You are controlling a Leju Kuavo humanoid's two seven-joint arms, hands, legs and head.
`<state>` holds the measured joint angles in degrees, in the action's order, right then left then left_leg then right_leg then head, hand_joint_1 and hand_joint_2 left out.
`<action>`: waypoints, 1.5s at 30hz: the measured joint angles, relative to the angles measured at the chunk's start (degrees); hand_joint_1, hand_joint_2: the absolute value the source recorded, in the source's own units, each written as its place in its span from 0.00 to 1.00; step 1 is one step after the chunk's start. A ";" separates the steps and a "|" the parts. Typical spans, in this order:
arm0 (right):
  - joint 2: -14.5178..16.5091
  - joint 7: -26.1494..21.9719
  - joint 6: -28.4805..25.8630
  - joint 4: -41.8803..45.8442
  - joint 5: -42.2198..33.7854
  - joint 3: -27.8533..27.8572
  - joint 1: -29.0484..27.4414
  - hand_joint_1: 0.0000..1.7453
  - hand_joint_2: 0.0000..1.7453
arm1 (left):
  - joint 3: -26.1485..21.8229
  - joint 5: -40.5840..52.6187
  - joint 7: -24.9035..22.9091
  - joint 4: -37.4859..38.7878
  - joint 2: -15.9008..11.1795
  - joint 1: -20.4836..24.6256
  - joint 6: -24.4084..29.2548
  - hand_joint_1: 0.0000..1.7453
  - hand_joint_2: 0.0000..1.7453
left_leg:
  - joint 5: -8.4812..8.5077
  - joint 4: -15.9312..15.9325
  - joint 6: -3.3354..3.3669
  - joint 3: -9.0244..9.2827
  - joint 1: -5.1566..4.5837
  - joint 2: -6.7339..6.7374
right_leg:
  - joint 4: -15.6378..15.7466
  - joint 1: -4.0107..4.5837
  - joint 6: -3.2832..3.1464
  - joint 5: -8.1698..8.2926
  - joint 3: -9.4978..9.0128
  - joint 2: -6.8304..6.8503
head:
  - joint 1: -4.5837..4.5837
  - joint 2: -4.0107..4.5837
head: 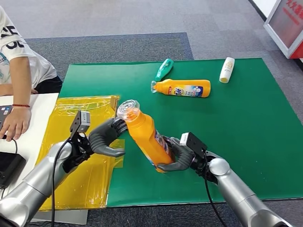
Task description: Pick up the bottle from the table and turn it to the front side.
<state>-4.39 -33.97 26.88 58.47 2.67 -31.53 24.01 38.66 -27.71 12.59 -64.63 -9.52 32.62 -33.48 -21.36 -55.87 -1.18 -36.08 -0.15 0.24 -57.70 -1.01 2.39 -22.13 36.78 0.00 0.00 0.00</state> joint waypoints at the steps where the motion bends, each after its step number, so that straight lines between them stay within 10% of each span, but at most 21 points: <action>1: 0.00 0.00 -0.13 0.00 0.00 0.03 0.00 1.00 1.00 | 0.13 -0.08 0.00 -0.05 0.04 -0.05 0.03 0.00 1.00 | 0.00 0.00 0.00 0.00 0.00 0.00 | 0.00 0.00 0.00 0.00 0.00 0.00 | 0.01 0.00; 45: 0.00 -0.25 0.19 0.70 1.42 2.98 -0.69 1.00 1.00 | 0.57 -1.83 -2.11 -3.89 7.38 -2.76 4.98 0.00 1.00 | -0.01 0.00 0.01 -0.02 -0.01 0.00 | 0.01 -0.01 0.01 0.01 0.01 0.00 | 0.00 0.00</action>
<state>-4.39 -34.21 27.07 59.17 4.09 -28.55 23.33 39.24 -29.54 10.48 -68.51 -2.15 29.86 -28.50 -21.36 -55.87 -1.17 -36.10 -0.16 0.24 -57.69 -1.01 2.40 -22.13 36.79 0.00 0.00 0.00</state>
